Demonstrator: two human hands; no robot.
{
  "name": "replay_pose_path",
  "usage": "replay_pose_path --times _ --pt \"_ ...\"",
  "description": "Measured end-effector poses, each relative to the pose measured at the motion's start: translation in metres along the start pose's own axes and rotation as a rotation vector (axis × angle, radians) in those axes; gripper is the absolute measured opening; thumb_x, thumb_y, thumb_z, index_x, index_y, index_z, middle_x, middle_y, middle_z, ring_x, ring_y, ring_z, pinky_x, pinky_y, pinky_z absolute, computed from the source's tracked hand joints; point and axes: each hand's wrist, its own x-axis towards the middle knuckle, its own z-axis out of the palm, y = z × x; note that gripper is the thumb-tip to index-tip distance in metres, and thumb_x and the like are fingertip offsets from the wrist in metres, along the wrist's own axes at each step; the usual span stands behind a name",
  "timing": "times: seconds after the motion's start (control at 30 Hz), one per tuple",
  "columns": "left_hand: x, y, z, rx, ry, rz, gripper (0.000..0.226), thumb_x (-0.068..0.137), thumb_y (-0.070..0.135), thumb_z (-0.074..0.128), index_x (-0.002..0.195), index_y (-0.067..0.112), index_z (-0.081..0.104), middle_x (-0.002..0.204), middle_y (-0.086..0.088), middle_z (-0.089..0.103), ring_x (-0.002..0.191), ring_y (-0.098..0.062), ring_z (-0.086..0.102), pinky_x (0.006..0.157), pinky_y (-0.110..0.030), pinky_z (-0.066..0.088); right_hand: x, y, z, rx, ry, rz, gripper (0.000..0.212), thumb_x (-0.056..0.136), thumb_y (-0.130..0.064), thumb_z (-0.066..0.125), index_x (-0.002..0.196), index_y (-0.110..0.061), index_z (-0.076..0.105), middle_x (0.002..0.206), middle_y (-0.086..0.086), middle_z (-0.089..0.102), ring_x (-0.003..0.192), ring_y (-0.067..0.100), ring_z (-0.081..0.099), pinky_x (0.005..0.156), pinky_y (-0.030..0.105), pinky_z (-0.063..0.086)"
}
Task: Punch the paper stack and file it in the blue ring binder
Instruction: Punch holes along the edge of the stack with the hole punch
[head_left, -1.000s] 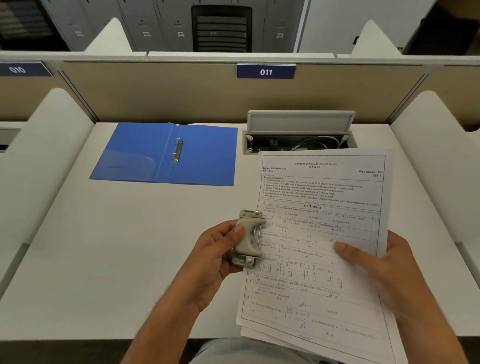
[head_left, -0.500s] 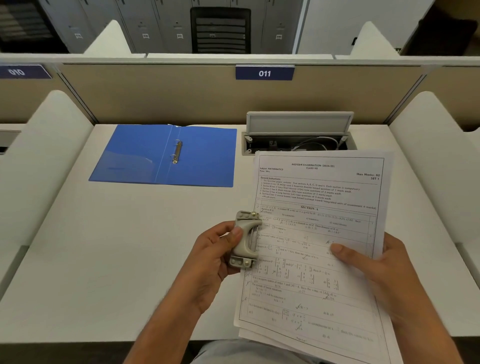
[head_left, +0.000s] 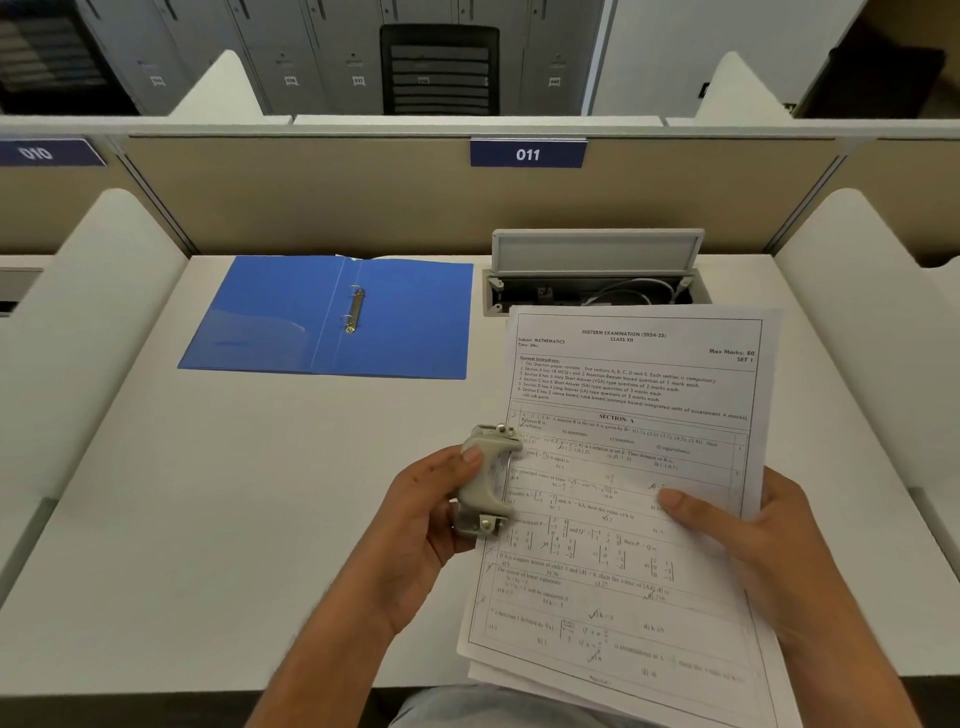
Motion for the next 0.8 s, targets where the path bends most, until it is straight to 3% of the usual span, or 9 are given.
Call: replay_pose_path --times 0.2,0.3,0.5,0.63,0.8 --pt "0.001 0.006 -0.018 -0.048 0.085 0.042 0.035 0.103 0.029 0.056 0.129 0.01 0.072 0.125 -0.025 0.074 0.1 -0.035 0.077 0.078 -0.041 0.068 0.0 -0.002 -0.001 0.003 0.007 -0.003 0.032 0.083 0.002 0.08 0.112 -0.012 0.078 0.1 0.004 0.086 0.085 0.025 0.083 0.062 0.027 0.065" --pt "0.004 0.011 -0.04 -0.038 0.145 0.088 0.037 0.102 0.026 0.054 0.129 0.007 0.07 0.12 -0.024 0.077 0.103 -0.046 0.077 0.082 -0.044 0.068 0.001 -0.002 -0.004 0.016 0.016 0.004 0.033 0.083 0.003 0.079 0.113 -0.011 0.077 0.099 0.004 0.085 0.083 0.024 0.083 0.06 0.026 0.064" --pt "0.033 -0.013 -0.139 0.186 0.517 0.085 0.027 0.096 0.022 0.069 0.117 0.006 0.077 0.119 -0.03 0.074 0.104 -0.056 0.073 0.083 -0.05 0.065 0.001 -0.002 -0.005 0.031 0.018 0.013 0.032 0.084 0.003 0.079 0.112 -0.012 0.078 0.1 0.005 0.086 0.085 0.026 0.083 0.06 0.027 0.065" --pt "0.04 -0.039 -0.209 0.31 0.731 0.009 0.031 0.091 0.025 0.078 0.116 0.007 0.077 0.116 -0.029 0.074 0.101 -0.048 0.075 0.082 -0.048 0.064 0.002 -0.003 -0.003 0.053 0.003 0.015 0.031 0.084 0.004 0.077 0.11 -0.013 0.078 0.098 0.004 0.086 0.082 0.026 0.083 0.058 0.027 0.064" --pt "0.039 -0.051 -0.254 0.419 0.841 -0.049 0.042 0.09 0.033 0.081 0.125 0.009 0.075 0.116 -0.019 0.075 0.1 -0.039 0.075 0.09 -0.053 0.063 0.006 -0.001 0.0 0.057 -0.001 0.013 0.037 0.079 -0.002 0.078 0.115 -0.011 0.077 0.102 0.007 0.085 0.085 0.028 0.083 0.06 0.031 0.065"
